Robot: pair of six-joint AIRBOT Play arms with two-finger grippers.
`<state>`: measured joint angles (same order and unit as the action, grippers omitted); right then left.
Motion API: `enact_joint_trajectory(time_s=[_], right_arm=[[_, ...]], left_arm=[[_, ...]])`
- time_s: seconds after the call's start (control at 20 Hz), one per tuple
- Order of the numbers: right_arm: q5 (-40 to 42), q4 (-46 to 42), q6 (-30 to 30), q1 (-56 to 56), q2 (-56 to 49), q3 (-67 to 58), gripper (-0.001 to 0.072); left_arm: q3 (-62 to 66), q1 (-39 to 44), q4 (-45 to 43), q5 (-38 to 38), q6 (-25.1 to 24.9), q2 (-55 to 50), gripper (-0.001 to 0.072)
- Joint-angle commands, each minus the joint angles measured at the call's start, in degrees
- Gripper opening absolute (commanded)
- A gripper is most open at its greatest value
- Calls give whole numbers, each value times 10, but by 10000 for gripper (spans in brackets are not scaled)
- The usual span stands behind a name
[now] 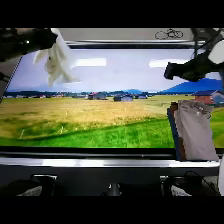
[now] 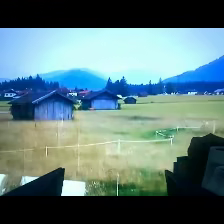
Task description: Fold the shirts.
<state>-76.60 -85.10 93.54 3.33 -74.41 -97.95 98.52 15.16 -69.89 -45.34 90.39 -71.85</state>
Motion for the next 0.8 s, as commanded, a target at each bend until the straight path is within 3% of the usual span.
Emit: enact_joint_trajectory(time_s=[0.0, 0.15, 0.35, 0.5, 0.75], right_arm=[[-13, -14, -2, 0, 112, -1, 673], [-35, -23, 8, 0, 179, -1, 672], [-142, -19, 26, 0, 177, 20, 672], [-149, 28, 21, 0, 150, 122, 673], [-117, 108, -52, 0, 117, 431, 680]], left_arm=[[-51, 152, -83, 8, 44, 118, 24], [-155, 238, -251, 8, 193, 115, 24], [-324, 261, -267, 14, 328, 47, 25], [-358, 263, -250, -23, 332, -19, 25], [-358, 264, -255, -85, 296, -21, 26]])
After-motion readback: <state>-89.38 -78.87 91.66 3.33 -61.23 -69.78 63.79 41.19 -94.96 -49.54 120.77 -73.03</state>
